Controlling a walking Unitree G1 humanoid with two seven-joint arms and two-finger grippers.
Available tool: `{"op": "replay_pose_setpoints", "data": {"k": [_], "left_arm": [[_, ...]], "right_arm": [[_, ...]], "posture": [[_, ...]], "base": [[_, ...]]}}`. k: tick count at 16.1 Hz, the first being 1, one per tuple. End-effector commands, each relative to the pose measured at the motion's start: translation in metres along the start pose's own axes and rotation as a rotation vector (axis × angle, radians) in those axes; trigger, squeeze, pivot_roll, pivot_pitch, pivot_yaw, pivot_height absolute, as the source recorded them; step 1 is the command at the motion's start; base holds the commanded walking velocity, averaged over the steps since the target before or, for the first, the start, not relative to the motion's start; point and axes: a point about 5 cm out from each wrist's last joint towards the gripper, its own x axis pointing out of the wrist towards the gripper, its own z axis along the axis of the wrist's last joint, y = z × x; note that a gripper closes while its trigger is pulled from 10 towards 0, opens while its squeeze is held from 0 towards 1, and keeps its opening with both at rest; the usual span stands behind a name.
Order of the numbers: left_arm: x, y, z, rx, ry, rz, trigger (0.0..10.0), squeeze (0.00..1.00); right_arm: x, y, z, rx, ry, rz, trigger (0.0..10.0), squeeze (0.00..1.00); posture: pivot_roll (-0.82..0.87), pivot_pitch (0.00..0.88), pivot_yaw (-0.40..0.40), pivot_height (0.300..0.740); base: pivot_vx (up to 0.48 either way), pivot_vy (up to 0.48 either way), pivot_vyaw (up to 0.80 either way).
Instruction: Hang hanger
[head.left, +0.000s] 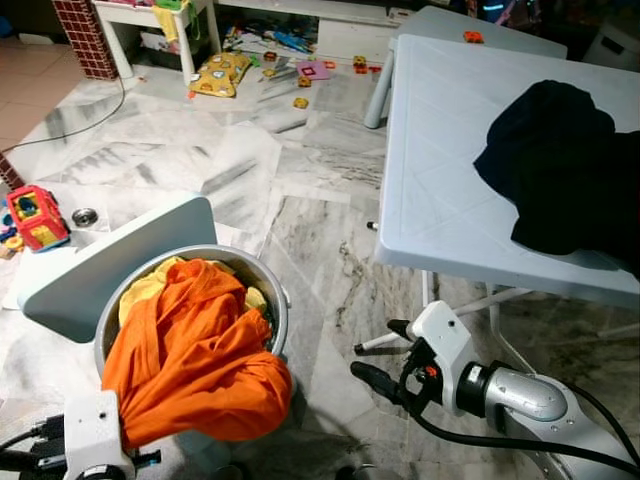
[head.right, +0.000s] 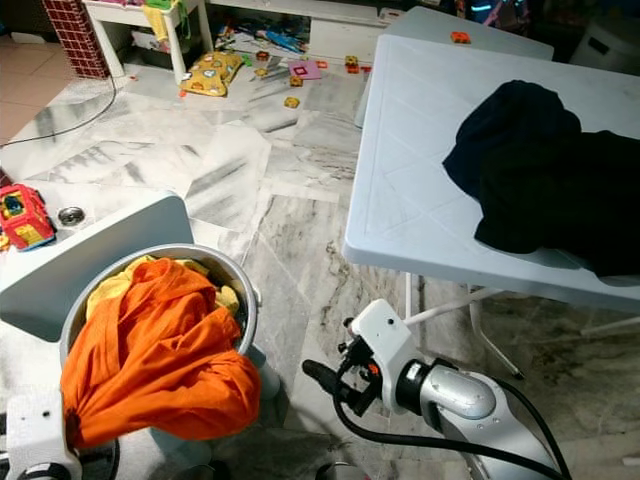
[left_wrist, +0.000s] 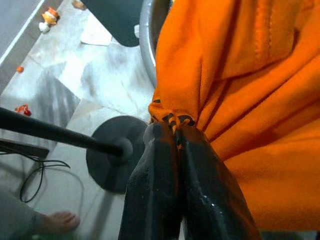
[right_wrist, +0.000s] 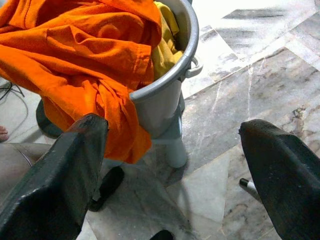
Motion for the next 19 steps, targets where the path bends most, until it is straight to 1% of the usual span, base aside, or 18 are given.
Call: {"op": "replay_pose_setpoints", "data": {"k": [1, 2, 3, 4, 5, 6, 7, 8, 9, 11, 12, 13, 15, 17, 18, 19], "left_arm": [[0.002, 0.003, -0.001, 0.051, 0.012, 0.01, 0.0, 0.0], [0.005, 0.002, 0.005, 0.089, -0.015, 0.01, 0.0, 0.0], [0.009, 0.001, 0.016, 0.125, -0.056, 0.015, 10.0, 0.0], [0.009, 0.001, 0.019, 0.119, -0.065, 0.015, 10.0, 0.27], [0.009, 0.002, 0.023, 0.103, -0.072, 0.026, 10.0, 1.0], [0.006, 0.002, 0.028, 0.076, -0.082, 0.039, 10.0, 1.0], [0.002, 0.0, 0.035, 0.08, -0.117, 0.038, 10.0, 1.0], [-0.004, -0.007, 0.049, 0.135, -0.222, 0.01, 10.0, 1.0], [-0.005, -0.009, 0.052, 0.147, -0.248, 0.006, 10.0, 1.0], [-0.005, -0.016, 0.067, 0.202, -0.339, -0.02, 10.0, 1.0], [-0.004, -0.019, 0.074, 0.219, -0.362, -0.035, 10.0, 1.0], [0.002, -0.023, 0.077, 0.267, -0.37, -0.067, 10.0, 1.0], [0.014, -0.019, 0.06, 0.272, -0.257, -0.085, 10.0, 1.0], [0.023, -0.013, 0.051, 0.29, -0.215, -0.095, 10.0, 1.0], [0.029, -0.011, 0.05, 0.279, -0.188, -0.096, 10.0, 1.0], [0.033, -0.012, 0.049, 0.282, -0.169, -0.113, 10.0, 1.0]], "right_arm": [[0.002, 0.002, 0.0, -0.013, 0.003, 0.016, 10.0, 0.0], [0.002, 0.002, 0.0, -0.014, 0.003, 0.017, 10.0, 0.0], [0.002, 0.002, 0.0, -0.02, 0.003, 0.016, 10.0, 0.0], [0.002, 0.001, 0.0, -0.021, 0.003, 0.016, 10.0, 0.0], [0.002, 0.001, 0.0, -0.026, 0.004, 0.015, 10.0, 0.0], [0.002, 0.0, 0.0, -0.03, 0.005, 0.014, 10.0, 0.0], [0.002, 0.0, 0.0, -0.03, 0.006, 0.014, 10.0, 0.0], [0.003, 0.001, -0.001, -0.028, 0.006, 0.015, 10.0, 0.0], [0.003, 0.002, -0.001, -0.028, 0.005, 0.016, 10.0, 0.0], [0.005, 0.002, 0.0, -0.03, 0.003, 0.018, 10.0, 0.0], [0.006, 0.001, 0.0, -0.033, 0.003, 0.019, 10.0, 0.0], [0.006, 0.001, 0.0, -0.036, 0.003, 0.019, 10.0, 0.0], [0.007, 0.001, 0.0, -0.037, 0.004, 0.017, 10.0, 0.0], [0.007, 0.002, -0.001, -0.033, 0.003, 0.016, 10.0, 0.0], [0.007, 0.002, -0.001, -0.03, 0.003, 0.016, 10.0, 0.0], [0.007, 0.002, -0.001, -0.03, 0.003, 0.016, 10.0, 0.0]], "posture": [[-0.13, 0.157, -0.055, 0.74], [-0.13, 0.157, -0.056, 0.74], [-0.13, 0.157, -0.056, 0.74], [-0.13, 0.157, -0.055, 0.74], [-0.13, 0.158, -0.053, 0.74], [-0.13, 0.158, -0.052, 0.74], [-0.13, 0.159, -0.051, 0.74], [-0.12, 0.159, -0.051, 0.74], [-0.12, 0.158, -0.052, 0.74], [-0.12, 0.156, -0.053, 0.74], [-0.12, 0.154, -0.053, 0.74], [-0.12, 0.153, -0.052, 0.74], [-0.12, 0.153, -0.049, 0.74], [-0.12, 0.156, -0.048, 0.74], [-0.12, 0.158, -0.049, 0.74], [-0.13, 0.159, -0.05, 0.74]], "base": [[0.0, 0.0, 0.0], [0.0, 0.0, 0.0], [0.0, 0.0, 0.0], [0.0, 0.0, 0.0], [0.0, 0.0, 0.0], [0.0, 0.0, 0.0], [0.0, 0.0, 0.0], [0.0, 0.0, 0.0], [0.0, 0.0, 0.0], [0.0, 0.0, 0.0], [0.0, 0.0, 0.0], [0.0, 0.0, 0.0], [0.0, 0.0, 0.0], [0.0, 0.0, 0.0], [0.0, 0.0, 0.0], [0.0, 0.0, 0.0]]}}
